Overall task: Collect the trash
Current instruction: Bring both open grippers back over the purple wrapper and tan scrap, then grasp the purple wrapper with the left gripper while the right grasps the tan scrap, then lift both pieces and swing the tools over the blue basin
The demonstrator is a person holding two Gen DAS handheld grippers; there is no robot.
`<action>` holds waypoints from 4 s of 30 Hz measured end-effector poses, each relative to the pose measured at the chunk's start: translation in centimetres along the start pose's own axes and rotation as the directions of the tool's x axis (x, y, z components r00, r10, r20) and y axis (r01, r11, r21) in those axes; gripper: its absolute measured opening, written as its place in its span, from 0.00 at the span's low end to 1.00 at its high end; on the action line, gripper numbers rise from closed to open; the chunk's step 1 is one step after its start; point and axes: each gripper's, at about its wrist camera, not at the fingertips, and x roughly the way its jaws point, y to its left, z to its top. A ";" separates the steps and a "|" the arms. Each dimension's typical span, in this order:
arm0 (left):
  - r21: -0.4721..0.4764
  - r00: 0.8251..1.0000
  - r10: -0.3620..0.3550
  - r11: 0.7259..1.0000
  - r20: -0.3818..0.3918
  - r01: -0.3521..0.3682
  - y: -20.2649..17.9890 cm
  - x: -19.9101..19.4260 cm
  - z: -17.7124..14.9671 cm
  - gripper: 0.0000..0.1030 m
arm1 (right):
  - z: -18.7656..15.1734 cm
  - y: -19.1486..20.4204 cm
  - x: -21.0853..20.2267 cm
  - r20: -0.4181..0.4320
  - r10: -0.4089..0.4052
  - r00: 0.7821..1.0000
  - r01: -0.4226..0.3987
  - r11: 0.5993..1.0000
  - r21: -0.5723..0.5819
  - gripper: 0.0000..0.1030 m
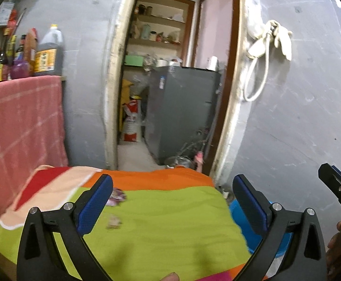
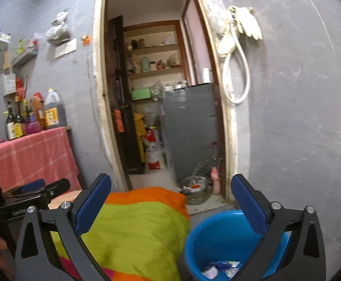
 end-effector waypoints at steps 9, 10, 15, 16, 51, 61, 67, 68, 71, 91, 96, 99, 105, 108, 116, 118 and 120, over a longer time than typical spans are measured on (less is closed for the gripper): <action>-0.028 0.996 0.085 0.996 0.032 -0.085 6.2 -2.3 0.7 0.97 | -0.2 5.8 1.5 0.004 0.070 0.998 -0.069 0.997 -0.035 1.00; -0.031 0.995 0.098 0.995 0.033 -0.097 6.9 -2.5 0.6 0.97 | -0.2 6.3 1.9 -0.001 0.076 0.997 -0.076 0.996 -0.036 1.00; -0.058 0.989 0.148 0.987 0.014 -0.147 9.8 -2.4 -0.2 0.98 | -1.3 8.8 4.0 -0.043 0.104 0.994 -0.107 0.993 -0.052 1.00; -0.066 0.988 0.155 0.986 0.003 -0.154 10.4 -2.2 -0.4 0.97 | -1.6 9.1 4.4 -0.054 0.108 0.993 -0.111 0.992 -0.055 1.00; -0.191 0.882 0.232 0.924 -0.410 -0.332 20.8 6.9 -5.8 0.97 | -12.0 20.0 20.2 -0.712 0.201 0.672 -0.427 0.892 -0.151 0.33; -0.139 0.891 0.174 0.958 -0.419 -0.252 18.6 8.7 -5.2 0.97 | -11.2 18.4 20.9 -0.700 0.199 0.686 -0.416 0.897 -0.152 0.21; -0.099 0.894 0.120 0.979 -0.431 -0.180 16.9 10.3 -5.1 0.97 | -10.3 16.1 20.9 -0.688 0.173 0.705 -0.388 0.906 -0.169 0.21; -0.090 0.895 0.111 0.982 -0.433 -0.166 16.5 10.6 -5.1 0.97 | -10.2 15.7 20.9 -0.686 0.170 0.707 -0.383 0.908 -0.169 0.21; -0.067 0.896 0.094 0.988 -0.435 -0.137 15.7 11.6 -4.8 0.97 | -9.9 14.7 21.1 -0.680 0.169 0.713 -0.369 0.915 -0.160 0.21; 0.088 0.855 0.041 0.996 -0.517 0.005 10.5 17.1 -5.5 0.45 | -9.1 11.2 21.0 -0.647 0.220 0.730 -0.349 0.934 -0.076 0.21; 0.119 0.857 0.042 0.993 -0.513 0.023 9.6 16.8 -5.8 0.34 | -9.1 11.1 20.8 -0.644 0.221 0.733 -0.350 0.934 -0.077 0.21; 0.114 0.864 0.038 0.993 -0.503 0.023 9.4 16.2 -5.8 0.30 | -8.9 11.0 20.6 -0.642 0.219 0.735 -0.349 0.934 -0.080 0.21; 0.072 0.878 -0.006 0.996 -0.479 0.046 9.1 14.5 -5.6 0.28 | -8.7 11.0 19.4 -0.622 0.216 0.752 -0.340 0.937 -0.085 0.21; 0.045 0.887 -0.034 0.997 -0.460 0.061 8.7 13.5 -5.3 0.28 | -8.6 11.0 18.6 -0.610 0.218 0.762 -0.340 0.936 -0.090 0.21; 0.008 0.928 -0.075 0.996 -0.366 0.083 7.1 9.5 -4.3 0.27 | -7.5 10.6 14.6 -0.514 0.227 0.827 -0.324 0.940 -0.107 0.21; 0.011 0.941 -0.074 0.997 -0.329 0.083 6.3 8.3 -4.2 0.27 | -7.1 10.4 13.3 -0.474 0.226 0.851 -0.315 0.942 -0.115 0.21; 0.015 0.956 -0.077 0.996 -0.284 0.085 5.4 7.0 -3.8 0.27 | -6.6 10.1 11.8 -0.424 0.219 0.879 -0.300 0.945 -0.133 0.21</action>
